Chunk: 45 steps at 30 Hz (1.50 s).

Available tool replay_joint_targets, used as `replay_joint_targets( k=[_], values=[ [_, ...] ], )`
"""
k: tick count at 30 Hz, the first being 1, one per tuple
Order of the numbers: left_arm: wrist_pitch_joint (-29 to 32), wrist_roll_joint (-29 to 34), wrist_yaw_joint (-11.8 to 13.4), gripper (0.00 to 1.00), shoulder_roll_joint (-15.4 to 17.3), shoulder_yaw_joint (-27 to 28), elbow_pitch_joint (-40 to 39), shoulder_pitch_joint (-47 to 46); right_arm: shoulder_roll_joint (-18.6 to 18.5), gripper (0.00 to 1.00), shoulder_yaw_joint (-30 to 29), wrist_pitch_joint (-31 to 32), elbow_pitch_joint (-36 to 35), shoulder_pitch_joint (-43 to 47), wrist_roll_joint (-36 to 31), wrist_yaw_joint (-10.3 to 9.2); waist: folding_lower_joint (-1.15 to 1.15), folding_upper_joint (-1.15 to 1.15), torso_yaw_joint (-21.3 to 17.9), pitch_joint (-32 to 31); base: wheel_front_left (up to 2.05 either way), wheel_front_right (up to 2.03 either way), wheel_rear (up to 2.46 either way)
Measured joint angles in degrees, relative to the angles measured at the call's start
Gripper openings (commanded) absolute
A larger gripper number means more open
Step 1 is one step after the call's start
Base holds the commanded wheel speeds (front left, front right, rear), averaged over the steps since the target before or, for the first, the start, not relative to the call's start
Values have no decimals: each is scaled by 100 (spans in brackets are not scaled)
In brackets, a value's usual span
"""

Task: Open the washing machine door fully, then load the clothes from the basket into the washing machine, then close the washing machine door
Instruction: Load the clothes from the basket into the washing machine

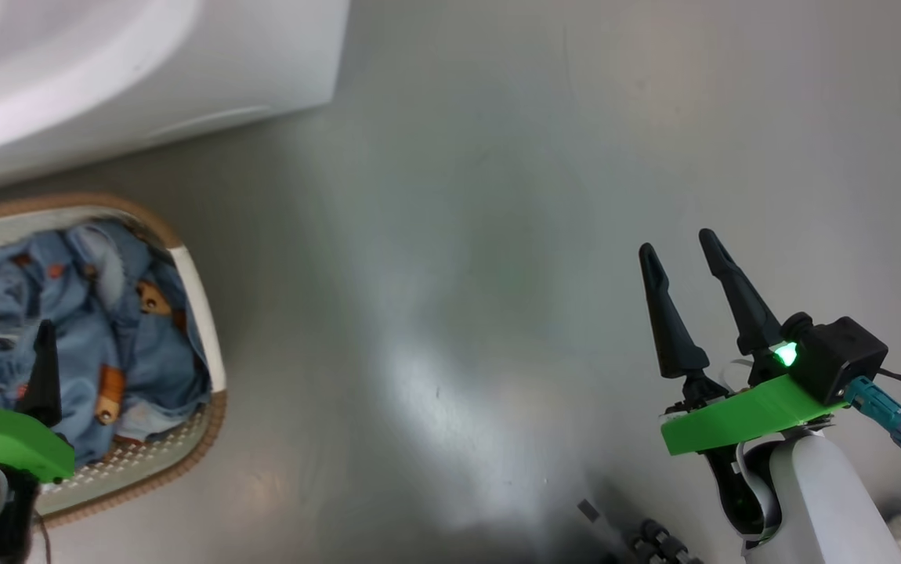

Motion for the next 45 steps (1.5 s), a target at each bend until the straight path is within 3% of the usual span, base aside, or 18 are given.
replay_joint_targets(
  k=[11, 19, 30, 31, 33, 34, 35, 45],
  values=[
    [651, -471, 0, 100, 409, -670, 588, -472, 1, 100, 3, -25, -54, -77, 327, 0, 0, 0, -263, 552, 0, 0, 0],
    [1121, -708, 0, 100, 726, -855, 990, -857, 4, 100, -5, -25, -93, -81, 339, 0, 0, 0, -390, 750, 0, 0, 0],
    [1640, -708, 0, 100, 800, -1009, 1461, -1456, 10, 100, 18, -26, -134, -81, 528, 0, 0, 0, -534, 1009, 0, 0, 0],
    [1684, -706, 0, 93, 792, -1024, 1495, -1491, 10, 100, 15, -26, -134, -81, 528, 0, 0, 0, -539, 1022, 0, 0, 0],
    [1685, -708, 1, 44, 765, -1042, 1557, -1560, 10, 100, 8, -26, -135, -82, 527, 0, 0, 0, -531, 1035, 0, 0, 0],
    [1683, -706, 1, 13, 740, -1056, 1578, -1588, 10, 100, 4, -26, -133, -83, 527, 0, 0, 0, -520, 1034, 0, 0, 0],
    [1682, -708, 1, 0, 695, -1071, 1595, -1610, 11, 100, 2, -25, -130, -87, 527, 0, 0, 0, -508, 1023, 0, 0, 0],
    [1136, -792, 1, 0, 397, -1152, 1674, -1588, 12, 100, -73, -27, -131, -217, 474, 0, 0, 0, -344, 709, 0, 0, 0]
  ],
)
